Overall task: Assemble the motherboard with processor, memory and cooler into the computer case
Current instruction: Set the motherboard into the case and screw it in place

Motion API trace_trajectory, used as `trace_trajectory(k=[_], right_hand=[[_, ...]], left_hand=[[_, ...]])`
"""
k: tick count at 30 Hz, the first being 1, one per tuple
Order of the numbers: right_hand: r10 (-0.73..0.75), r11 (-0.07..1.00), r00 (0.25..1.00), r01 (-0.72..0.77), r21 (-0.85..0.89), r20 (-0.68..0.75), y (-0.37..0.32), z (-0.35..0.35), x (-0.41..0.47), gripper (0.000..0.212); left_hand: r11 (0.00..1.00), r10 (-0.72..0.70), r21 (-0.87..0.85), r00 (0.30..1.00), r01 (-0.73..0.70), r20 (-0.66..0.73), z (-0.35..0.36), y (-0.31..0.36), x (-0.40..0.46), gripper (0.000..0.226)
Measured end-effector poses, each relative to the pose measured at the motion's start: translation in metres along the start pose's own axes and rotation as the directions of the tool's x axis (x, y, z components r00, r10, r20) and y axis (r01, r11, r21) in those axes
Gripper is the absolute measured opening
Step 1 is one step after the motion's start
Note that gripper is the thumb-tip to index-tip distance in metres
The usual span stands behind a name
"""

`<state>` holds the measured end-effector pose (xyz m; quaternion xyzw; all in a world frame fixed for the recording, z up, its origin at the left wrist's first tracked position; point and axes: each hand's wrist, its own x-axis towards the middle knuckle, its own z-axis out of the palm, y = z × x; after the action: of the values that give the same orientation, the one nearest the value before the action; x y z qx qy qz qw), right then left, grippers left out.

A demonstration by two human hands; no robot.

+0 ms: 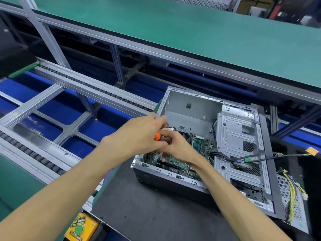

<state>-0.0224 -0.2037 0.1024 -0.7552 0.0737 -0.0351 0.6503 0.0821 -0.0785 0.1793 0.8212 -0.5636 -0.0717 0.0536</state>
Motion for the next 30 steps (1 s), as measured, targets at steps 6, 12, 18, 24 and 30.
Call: trace_trajectory(k=[6,12,18,24,30], right_hand=[[-0.022,0.999,0.995,0.018,-0.043,-0.097,0.004,0.004,-0.002,0.017],[-0.037,0.985,0.943,0.091,0.148,-0.33,-0.012,-0.019,-0.031,0.013],[-0.018,0.929,0.782,0.244,0.279,-0.623,-0.028,-0.057,-0.101,0.018],[0.013,0.853,0.595,0.412,0.319,-0.804,-0.027,-0.079,-0.2,0.019],[0.048,0.809,0.422,0.515,0.283,-0.905,-0.017,-0.076,-0.303,0.022]], left_hand=[[0.999,-0.015,0.051,1.0,0.016,-0.018,0.0,-0.007,0.006,0.03],[0.911,-0.032,-0.407,0.977,-0.058,-0.212,-0.02,0.015,0.02,0.032],[0.676,0.006,-0.713,0.969,-0.185,-0.246,-0.009,0.061,0.051,0.016],[0.521,0.126,-0.817,0.969,-0.248,-0.213,0.013,0.127,0.07,0.012],[0.378,0.442,-0.867,0.886,-0.326,-0.14,0.032,0.222,0.057,0.012]])
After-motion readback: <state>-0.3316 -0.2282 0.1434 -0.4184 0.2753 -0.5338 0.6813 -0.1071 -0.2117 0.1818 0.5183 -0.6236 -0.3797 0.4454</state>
